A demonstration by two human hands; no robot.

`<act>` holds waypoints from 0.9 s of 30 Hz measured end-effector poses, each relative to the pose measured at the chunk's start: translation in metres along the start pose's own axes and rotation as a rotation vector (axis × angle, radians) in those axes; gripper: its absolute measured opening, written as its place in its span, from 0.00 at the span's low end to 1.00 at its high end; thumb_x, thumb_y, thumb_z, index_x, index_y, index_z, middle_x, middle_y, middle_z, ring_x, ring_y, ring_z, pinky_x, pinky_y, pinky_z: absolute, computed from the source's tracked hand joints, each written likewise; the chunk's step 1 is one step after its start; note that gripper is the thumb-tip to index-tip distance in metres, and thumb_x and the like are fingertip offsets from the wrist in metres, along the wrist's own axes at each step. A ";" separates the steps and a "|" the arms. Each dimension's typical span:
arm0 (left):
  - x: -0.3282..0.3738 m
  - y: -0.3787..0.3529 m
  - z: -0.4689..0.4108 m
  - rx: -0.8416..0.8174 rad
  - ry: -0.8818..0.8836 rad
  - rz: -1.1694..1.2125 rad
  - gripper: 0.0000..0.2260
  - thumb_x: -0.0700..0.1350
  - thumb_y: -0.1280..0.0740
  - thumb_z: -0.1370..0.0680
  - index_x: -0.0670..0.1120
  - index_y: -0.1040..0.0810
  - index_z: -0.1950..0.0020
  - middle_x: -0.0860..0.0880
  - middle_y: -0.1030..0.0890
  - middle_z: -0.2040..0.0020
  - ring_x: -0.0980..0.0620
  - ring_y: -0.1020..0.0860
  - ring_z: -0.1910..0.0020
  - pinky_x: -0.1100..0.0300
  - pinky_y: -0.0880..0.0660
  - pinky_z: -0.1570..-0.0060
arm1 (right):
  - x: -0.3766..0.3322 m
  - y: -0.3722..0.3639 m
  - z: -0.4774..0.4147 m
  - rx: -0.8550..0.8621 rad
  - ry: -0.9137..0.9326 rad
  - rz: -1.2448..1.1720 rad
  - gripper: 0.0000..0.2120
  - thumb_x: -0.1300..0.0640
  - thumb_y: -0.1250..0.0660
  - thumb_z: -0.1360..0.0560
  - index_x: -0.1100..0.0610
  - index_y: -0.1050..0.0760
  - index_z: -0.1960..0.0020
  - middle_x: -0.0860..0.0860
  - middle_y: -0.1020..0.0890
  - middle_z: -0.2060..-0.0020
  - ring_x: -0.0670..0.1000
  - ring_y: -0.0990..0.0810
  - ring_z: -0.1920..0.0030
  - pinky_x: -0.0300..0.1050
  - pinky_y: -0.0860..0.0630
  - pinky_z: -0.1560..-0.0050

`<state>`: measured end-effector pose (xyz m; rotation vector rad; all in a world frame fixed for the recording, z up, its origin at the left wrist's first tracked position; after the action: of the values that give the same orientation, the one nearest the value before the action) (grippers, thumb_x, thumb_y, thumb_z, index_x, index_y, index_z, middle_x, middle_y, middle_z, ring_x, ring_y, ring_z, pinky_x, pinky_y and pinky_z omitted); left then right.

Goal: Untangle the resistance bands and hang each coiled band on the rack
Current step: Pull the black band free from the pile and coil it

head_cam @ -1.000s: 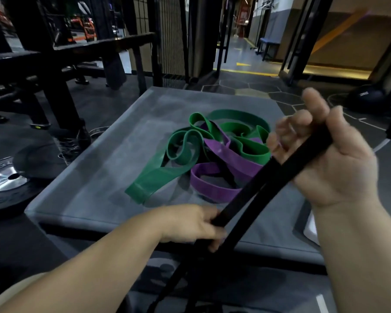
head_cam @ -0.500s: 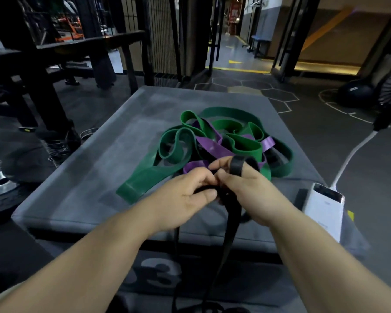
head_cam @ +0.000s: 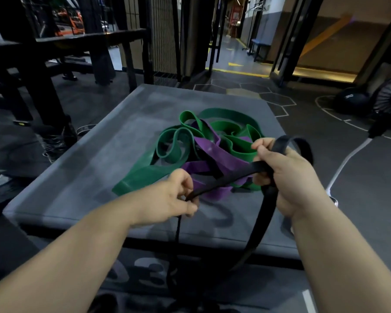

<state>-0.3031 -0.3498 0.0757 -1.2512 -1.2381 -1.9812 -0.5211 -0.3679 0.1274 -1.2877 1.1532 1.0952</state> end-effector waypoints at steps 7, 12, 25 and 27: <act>0.038 0.021 0.020 -0.090 -0.259 0.299 0.11 0.49 0.35 0.24 0.40 0.23 0.53 0.52 0.22 0.64 0.57 0.30 0.68 0.68 0.31 0.65 | 0.017 0.004 0.004 -0.346 -0.074 0.215 0.07 0.59 0.34 0.24 0.53 0.19 0.58 0.55 0.21 0.66 0.56 0.29 0.60 0.46 0.30 0.57; 0.050 0.013 0.021 -0.088 -0.355 0.218 0.12 0.54 0.39 0.23 0.49 0.21 0.60 0.56 0.24 0.62 0.60 0.27 0.60 0.68 0.30 0.54 | 0.028 -0.011 0.020 -0.621 -0.292 -0.139 0.11 0.59 0.37 0.23 0.66 0.24 0.46 0.63 0.18 0.62 0.60 0.16 0.61 0.53 0.18 0.56; 0.049 0.008 0.006 0.341 -0.405 0.097 0.08 0.50 0.35 0.24 0.50 0.29 0.47 0.54 0.24 0.61 0.62 0.27 0.63 0.68 0.30 0.59 | 0.042 -0.041 0.042 -1.096 -0.455 -0.360 0.34 0.24 0.40 0.32 0.58 0.26 0.55 0.53 0.23 0.74 0.45 0.29 0.81 0.38 0.27 0.73; 0.045 0.005 0.001 0.362 -0.399 0.126 0.07 0.50 0.36 0.23 0.49 0.28 0.49 0.52 0.23 0.60 0.62 0.25 0.63 0.69 0.30 0.59 | 0.041 -0.042 0.042 -1.157 -0.474 -0.422 0.30 0.29 0.38 0.28 0.58 0.28 0.55 0.50 0.26 0.76 0.46 0.36 0.82 0.37 0.28 0.72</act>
<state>-0.3195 -0.3485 0.1181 -1.5289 -1.5751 -1.3766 -0.4742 -0.3275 0.0901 -1.8368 -0.2249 1.6724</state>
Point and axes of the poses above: each hand's wrist, its own z-axis away from the middle knuckle, its own y-axis out of the back of the hand, x = y × z, the point moved 2 cm from there along -z, towards the middle knuckle
